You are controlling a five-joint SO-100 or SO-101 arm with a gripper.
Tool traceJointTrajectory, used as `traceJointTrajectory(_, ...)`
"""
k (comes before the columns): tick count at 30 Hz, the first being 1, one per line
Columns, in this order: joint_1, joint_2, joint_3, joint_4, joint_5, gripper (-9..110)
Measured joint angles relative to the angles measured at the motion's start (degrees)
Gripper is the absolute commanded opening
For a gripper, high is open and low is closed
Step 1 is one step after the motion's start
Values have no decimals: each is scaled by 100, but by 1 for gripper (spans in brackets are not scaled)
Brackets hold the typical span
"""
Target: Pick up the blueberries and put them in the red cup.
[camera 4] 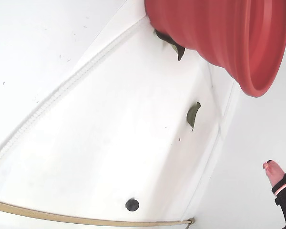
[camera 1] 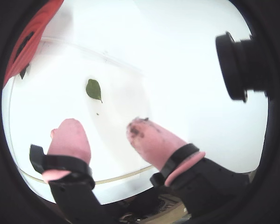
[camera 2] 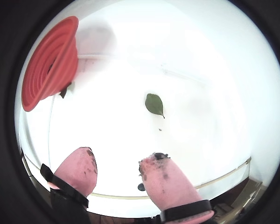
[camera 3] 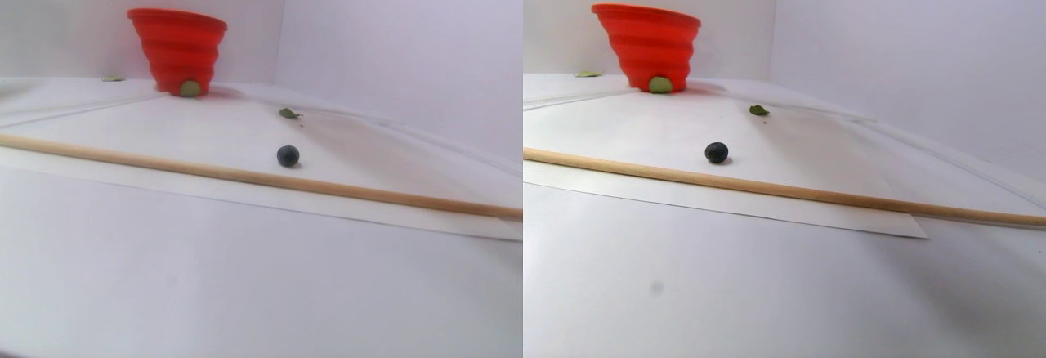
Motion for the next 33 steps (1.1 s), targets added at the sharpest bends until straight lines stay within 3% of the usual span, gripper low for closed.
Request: traceJointTrajectory(33,844,606,1099,1521,202,17)
